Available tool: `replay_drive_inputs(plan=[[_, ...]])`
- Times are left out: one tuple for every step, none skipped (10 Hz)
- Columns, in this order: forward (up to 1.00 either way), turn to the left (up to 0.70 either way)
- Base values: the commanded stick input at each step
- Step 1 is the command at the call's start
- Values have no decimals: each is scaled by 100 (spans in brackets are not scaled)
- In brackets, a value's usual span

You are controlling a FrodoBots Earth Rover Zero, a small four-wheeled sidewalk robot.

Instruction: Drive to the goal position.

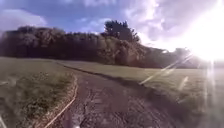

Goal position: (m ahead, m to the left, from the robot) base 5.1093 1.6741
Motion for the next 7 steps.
replay_drive_inputs(plan=[[85, 0], [85, 0], [85, 0], [85, 0], [85, 0], [85, 0], [85, 0]])
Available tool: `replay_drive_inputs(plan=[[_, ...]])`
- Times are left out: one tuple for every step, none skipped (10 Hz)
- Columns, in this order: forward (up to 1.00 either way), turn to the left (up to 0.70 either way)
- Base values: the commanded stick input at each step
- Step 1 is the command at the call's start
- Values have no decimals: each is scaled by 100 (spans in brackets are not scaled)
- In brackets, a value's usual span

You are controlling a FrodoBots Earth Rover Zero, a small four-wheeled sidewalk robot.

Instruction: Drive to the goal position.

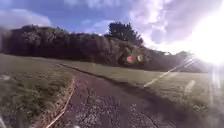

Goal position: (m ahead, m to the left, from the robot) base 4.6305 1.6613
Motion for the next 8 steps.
replay_drive_inputs(plan=[[85, 0], [85, 12], [85, 28], [85, 33], [85, 34], [85, 34], [85, 34], [85, 34]])
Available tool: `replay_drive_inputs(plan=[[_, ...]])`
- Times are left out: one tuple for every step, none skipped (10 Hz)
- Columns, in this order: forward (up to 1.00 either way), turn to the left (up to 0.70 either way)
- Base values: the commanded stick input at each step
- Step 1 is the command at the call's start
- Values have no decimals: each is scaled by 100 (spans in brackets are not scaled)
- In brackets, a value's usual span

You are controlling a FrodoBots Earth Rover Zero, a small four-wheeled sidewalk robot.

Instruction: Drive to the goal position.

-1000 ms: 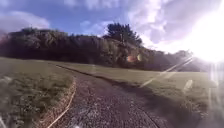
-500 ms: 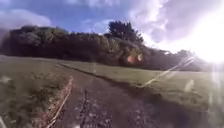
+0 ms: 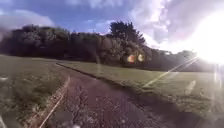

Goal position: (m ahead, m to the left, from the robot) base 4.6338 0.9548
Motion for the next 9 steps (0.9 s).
replay_drive_inputs(plan=[[85, 34], [85, 34], [85, 34], [85, 34], [85, 27], [85, 9], [85, 0], [85, 0], [85, 0]])
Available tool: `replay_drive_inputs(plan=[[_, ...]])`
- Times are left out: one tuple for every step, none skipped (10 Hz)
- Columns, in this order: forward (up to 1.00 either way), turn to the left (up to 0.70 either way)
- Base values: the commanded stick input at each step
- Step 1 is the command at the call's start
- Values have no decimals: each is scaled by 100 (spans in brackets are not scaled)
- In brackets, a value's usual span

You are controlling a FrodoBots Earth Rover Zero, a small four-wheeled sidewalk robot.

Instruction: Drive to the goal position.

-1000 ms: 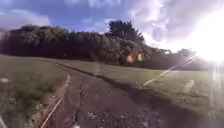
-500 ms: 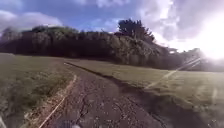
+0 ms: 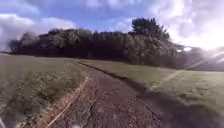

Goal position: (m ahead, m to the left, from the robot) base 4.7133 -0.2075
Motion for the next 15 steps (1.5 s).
replay_drive_inputs(plan=[[85, 0], [85, 0], [85, 0], [85, 0], [85, 0], [85, 0], [85, 1], [85, 3], [85, 11], [85, 34], [85, 34], [85, 19], [85, 0], [85, 0], [85, 0]])
